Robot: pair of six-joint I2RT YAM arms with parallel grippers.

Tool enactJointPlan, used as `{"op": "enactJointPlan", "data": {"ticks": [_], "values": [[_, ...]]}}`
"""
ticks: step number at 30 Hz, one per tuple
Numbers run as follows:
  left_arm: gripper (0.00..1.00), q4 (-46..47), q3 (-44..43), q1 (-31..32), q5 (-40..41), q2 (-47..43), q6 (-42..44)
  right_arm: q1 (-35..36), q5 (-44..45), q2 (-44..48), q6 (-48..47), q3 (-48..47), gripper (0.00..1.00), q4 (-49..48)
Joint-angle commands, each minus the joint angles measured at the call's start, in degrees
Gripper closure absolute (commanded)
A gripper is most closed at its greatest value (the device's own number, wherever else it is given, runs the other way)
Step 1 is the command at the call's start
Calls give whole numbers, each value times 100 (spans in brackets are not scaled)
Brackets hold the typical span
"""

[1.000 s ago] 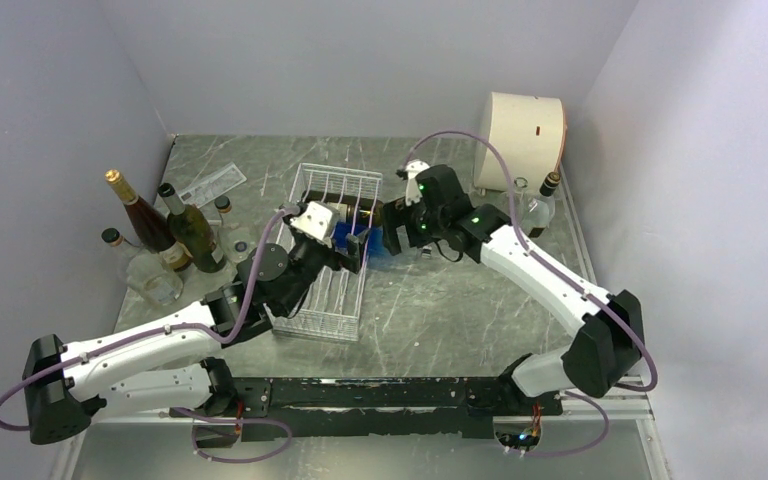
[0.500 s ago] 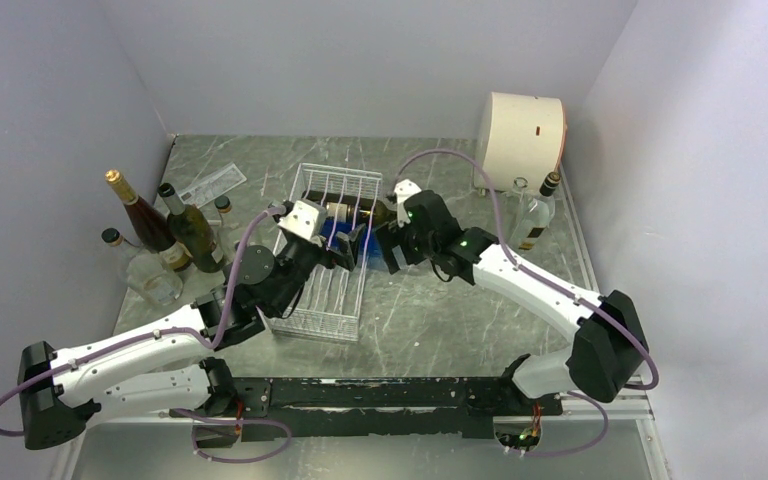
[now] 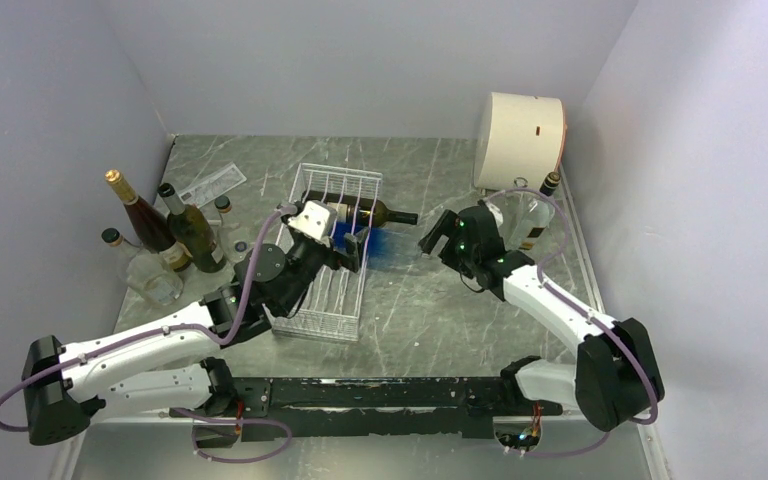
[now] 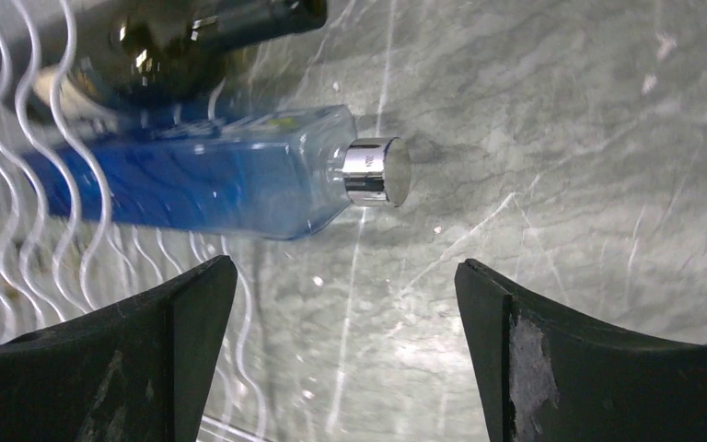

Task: Take the wine bottle off the wine rack

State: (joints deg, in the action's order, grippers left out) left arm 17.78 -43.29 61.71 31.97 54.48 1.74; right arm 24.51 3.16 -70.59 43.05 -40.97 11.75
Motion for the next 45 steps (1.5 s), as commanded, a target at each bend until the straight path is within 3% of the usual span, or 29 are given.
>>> {"op": "enactJointPlan", "data": {"ticks": [1, 13, 18, 45], "values": [[2, 31, -66, -1, -35, 127, -40, 24, 853, 29, 2034, 140, 8, -244], [3, 29, -66, -1, -55, 115, -23, 1158, 2851, -1253, 5126, -922, 10, 1703], [3, 81, -45, 7, -75, 18, 23, 1233, 3252, -1590, 5526, -1176, 14, 1969], [5, 15, -66, 7, -155, -111, -46, 1194, 2651, -2907, 7057, -1517, 34, 1125]]}}
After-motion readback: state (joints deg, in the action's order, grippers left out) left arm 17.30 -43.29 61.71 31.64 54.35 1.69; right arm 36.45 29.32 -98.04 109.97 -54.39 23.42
